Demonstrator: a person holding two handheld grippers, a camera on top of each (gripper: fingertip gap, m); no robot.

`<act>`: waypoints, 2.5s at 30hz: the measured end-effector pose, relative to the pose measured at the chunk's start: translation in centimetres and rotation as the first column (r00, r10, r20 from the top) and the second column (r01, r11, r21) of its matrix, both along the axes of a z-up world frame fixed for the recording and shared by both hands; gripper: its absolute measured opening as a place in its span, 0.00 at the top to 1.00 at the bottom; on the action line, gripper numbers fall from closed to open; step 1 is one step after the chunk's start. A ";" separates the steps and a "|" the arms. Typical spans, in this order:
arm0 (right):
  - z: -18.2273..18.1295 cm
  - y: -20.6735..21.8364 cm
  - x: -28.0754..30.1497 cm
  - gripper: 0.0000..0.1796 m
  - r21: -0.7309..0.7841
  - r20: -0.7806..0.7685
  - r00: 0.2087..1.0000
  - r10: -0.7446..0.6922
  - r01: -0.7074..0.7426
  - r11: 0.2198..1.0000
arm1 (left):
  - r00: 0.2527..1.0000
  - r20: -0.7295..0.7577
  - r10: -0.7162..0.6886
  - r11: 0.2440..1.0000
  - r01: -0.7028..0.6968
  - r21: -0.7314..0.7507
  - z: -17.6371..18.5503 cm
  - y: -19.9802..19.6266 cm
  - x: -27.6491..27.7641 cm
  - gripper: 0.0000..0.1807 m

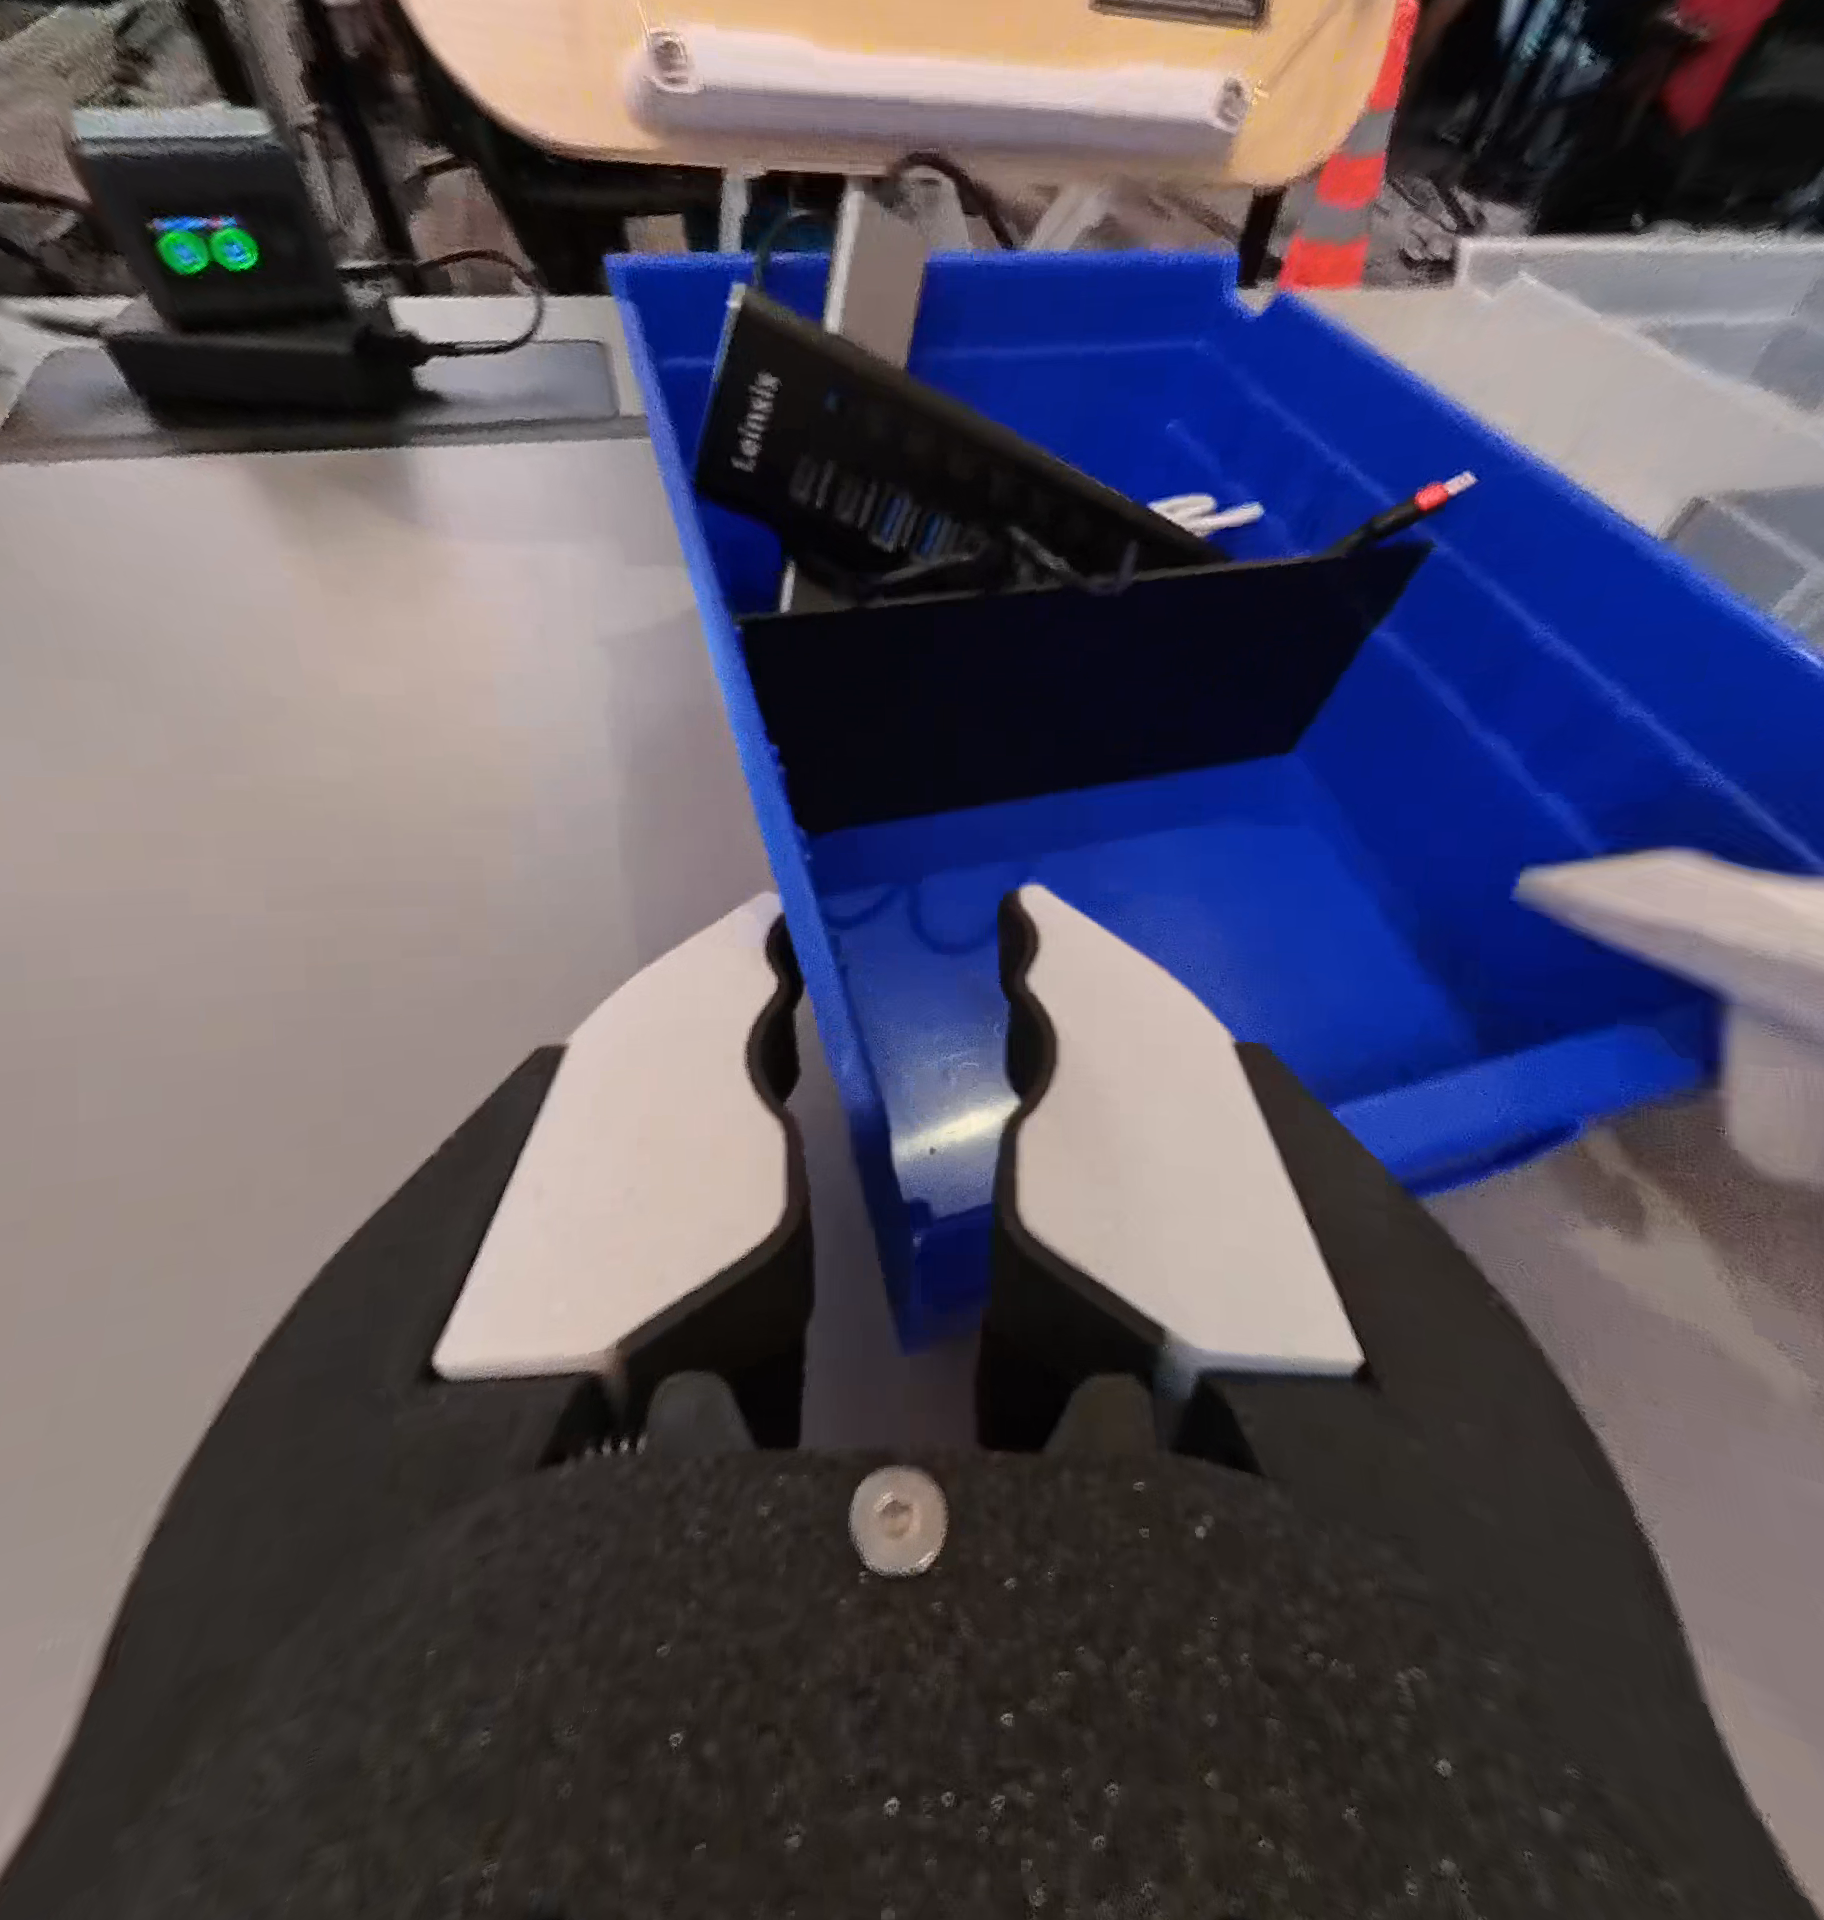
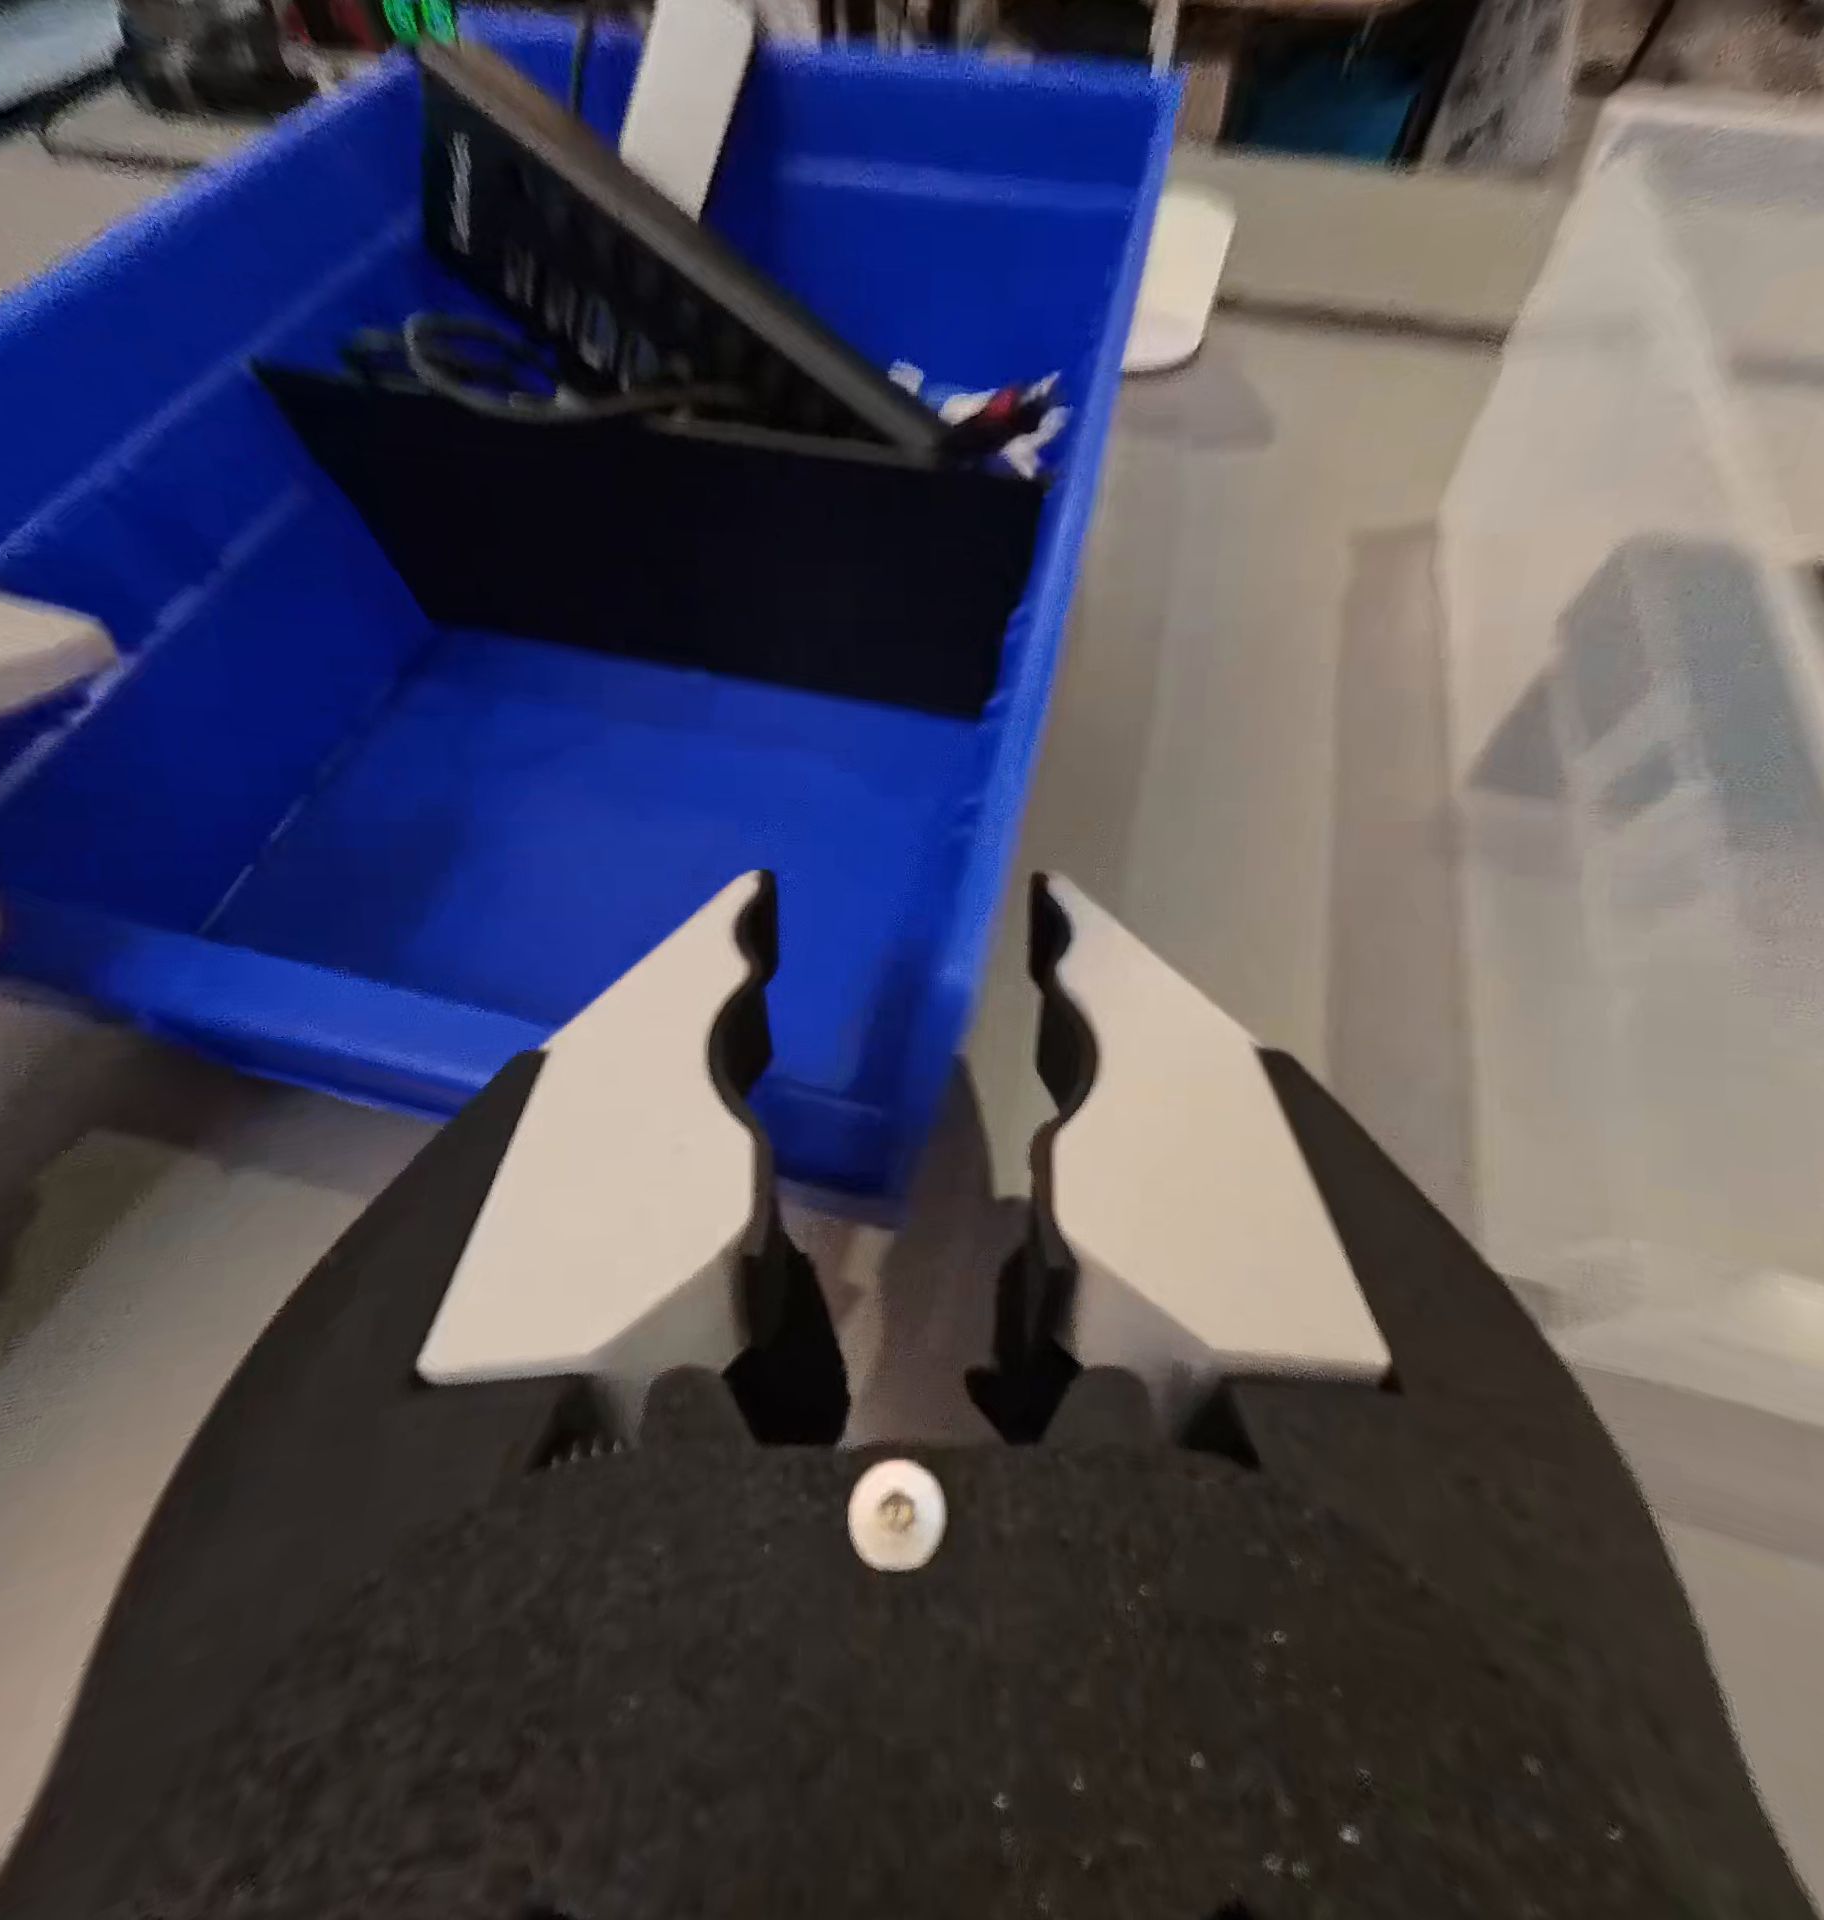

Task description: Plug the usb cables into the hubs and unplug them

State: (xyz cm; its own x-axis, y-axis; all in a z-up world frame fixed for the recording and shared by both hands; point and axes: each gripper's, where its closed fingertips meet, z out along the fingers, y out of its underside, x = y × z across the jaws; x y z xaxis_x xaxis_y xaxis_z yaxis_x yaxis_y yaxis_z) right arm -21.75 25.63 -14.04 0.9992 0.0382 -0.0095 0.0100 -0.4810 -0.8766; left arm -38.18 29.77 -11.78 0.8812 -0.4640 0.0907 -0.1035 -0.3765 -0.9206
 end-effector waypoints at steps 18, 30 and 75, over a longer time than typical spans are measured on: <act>5.5 4.4 -15.2 0.98 0.163 -0.010 0.998 -0.066 0.067 0.984 | 0.977 -0.017 0.212 0.967 -0.207 0.150 4.3 4.0 -18.1 0.99; 1.3 6.7 -26.8 0.95 0.101 -0.006 1.000 0.017 -0.017 0.995 | 0.970 0.046 0.241 0.970 -0.241 0.014 0.5 7.8 -28.8 0.99; 2.6 -10.9 18.8 0.81 0.206 -0.122 0.986 -0.114 0.138 0.969 | 0.994 -0.016 0.106 0.990 -0.104 0.094 1.1 -3.3 -16.0 0.87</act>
